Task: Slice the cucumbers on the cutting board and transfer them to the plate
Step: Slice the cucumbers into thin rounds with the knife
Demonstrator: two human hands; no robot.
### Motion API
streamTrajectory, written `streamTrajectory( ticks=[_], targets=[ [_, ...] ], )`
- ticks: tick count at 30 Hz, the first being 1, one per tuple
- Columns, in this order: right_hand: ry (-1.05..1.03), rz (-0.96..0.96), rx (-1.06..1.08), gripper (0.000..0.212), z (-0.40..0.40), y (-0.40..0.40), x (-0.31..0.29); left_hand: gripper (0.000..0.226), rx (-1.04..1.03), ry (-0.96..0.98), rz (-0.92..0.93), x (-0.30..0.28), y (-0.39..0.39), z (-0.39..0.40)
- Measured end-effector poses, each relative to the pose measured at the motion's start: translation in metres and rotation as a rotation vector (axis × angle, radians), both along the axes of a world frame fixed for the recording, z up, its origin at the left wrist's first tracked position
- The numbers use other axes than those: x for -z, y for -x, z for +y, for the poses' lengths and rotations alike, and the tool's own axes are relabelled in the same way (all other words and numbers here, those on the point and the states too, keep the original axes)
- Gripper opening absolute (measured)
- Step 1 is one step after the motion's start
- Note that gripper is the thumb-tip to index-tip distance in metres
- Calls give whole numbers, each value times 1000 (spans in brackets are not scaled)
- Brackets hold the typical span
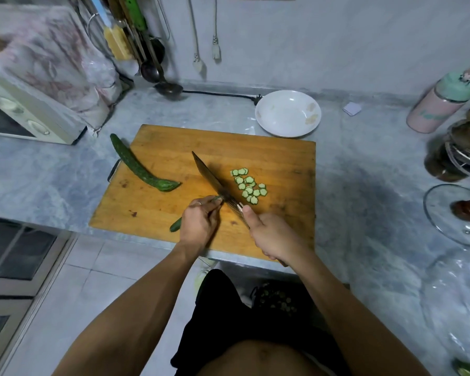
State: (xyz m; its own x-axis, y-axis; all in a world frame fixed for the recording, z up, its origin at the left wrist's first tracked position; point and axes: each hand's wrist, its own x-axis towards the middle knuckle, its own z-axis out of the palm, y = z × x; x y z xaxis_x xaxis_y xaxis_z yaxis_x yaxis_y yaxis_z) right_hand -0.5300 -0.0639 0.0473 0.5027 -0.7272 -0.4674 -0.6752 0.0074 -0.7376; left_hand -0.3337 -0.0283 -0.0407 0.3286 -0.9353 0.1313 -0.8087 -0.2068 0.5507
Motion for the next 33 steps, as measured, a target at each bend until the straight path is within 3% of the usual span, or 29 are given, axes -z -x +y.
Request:
streamTrajectory(
  ticks=[22, 25, 33],
  targets=[
    [100, 81, -63, 76, -3, -16, 18, 30, 54, 157, -116, 7, 6, 0],
    [103, 63, -51, 67, -6, -12, 15, 29, 43, 172, -117, 6, 8, 0],
    [62, 86, 38, 74, -21, 2, 14, 28, 27, 179, -92, 3, 8, 1]
  ],
)
